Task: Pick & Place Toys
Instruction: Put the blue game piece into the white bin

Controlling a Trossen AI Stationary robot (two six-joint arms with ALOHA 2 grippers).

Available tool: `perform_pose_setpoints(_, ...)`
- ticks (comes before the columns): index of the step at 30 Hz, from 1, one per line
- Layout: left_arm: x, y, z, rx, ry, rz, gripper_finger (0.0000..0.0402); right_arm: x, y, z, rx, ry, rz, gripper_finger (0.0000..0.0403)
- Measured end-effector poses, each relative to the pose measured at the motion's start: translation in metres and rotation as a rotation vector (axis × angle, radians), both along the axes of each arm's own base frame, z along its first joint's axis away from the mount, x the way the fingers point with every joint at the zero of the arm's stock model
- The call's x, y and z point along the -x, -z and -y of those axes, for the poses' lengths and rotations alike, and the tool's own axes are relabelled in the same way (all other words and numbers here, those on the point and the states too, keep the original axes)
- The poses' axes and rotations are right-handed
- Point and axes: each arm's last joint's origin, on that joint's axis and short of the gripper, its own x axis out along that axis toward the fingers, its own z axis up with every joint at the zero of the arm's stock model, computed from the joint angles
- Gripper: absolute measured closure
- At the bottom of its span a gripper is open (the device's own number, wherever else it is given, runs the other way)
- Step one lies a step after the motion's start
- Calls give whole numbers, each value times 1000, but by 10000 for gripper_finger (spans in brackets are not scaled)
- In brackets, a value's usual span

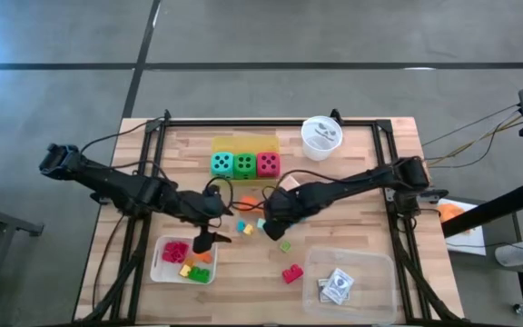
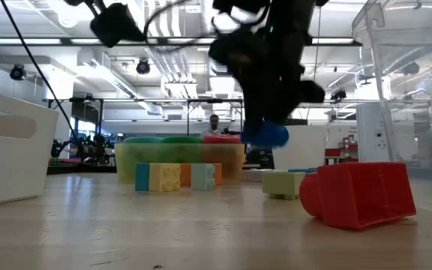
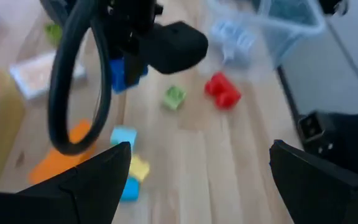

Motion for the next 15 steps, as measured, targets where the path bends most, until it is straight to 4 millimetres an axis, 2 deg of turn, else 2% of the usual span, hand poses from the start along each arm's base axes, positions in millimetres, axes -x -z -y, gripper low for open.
perform_pose_setpoints(9,-11,-18,2,22,-12,221,34,19,-63,-24,189,-41,288,275)
perform_pose_setpoints(15,-15,-25,3,42,-19,303,34,21,-91,-32,284,-81,473,275)
